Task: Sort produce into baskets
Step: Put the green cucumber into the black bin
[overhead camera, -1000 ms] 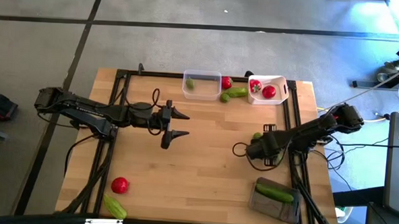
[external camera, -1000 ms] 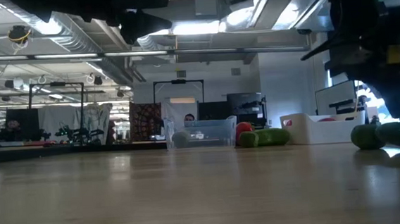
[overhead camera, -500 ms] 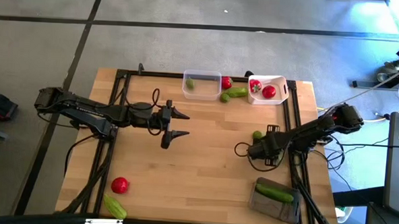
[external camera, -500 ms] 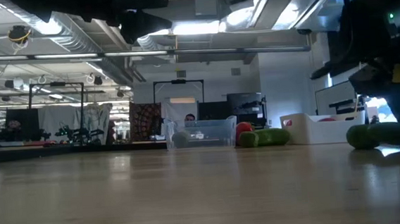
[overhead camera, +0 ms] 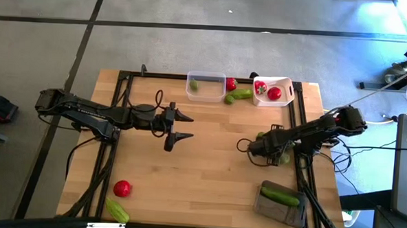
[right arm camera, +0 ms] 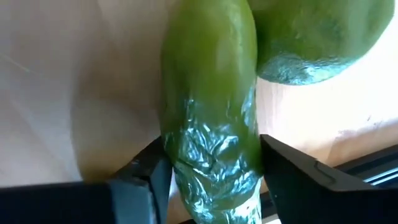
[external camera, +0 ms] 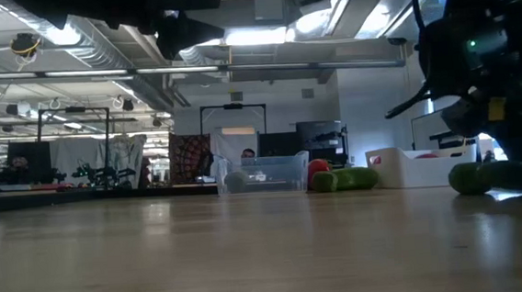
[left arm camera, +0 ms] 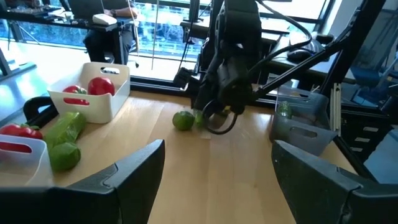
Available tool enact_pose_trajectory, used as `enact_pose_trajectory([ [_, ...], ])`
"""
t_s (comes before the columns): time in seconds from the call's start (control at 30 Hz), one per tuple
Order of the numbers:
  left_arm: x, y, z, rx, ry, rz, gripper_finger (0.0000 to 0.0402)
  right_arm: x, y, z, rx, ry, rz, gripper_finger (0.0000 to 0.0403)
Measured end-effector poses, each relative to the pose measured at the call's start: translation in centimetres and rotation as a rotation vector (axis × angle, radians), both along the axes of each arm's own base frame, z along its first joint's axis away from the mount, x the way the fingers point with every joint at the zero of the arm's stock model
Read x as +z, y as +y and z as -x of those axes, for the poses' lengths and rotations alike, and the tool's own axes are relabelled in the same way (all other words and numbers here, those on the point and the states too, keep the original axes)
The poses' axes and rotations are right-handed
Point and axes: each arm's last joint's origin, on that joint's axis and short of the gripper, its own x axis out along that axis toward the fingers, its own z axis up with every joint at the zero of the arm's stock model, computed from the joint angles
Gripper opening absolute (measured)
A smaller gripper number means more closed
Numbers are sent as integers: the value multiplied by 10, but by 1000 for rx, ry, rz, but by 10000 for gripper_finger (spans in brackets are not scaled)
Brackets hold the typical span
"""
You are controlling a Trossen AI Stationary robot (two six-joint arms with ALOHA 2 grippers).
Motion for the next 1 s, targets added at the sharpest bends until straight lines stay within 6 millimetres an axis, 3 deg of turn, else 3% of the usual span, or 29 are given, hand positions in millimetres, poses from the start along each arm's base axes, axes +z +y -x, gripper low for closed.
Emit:
enact_pose_trajectory([
  [0.2,0,0,0,0,0,2,292,0,0,-2,7,-22,12,144],
  [0.5,0,-8,0,-29,2,8,292,6,2,-8,-8,-70,5,135],
  [0.77,-1,-8,0,-29,7,25,292,31,14,-24,24,-189,0,134],
  [1.0,-1,-8,0,-29,6,26,292,65,32,-33,27,-339,-29,134],
])
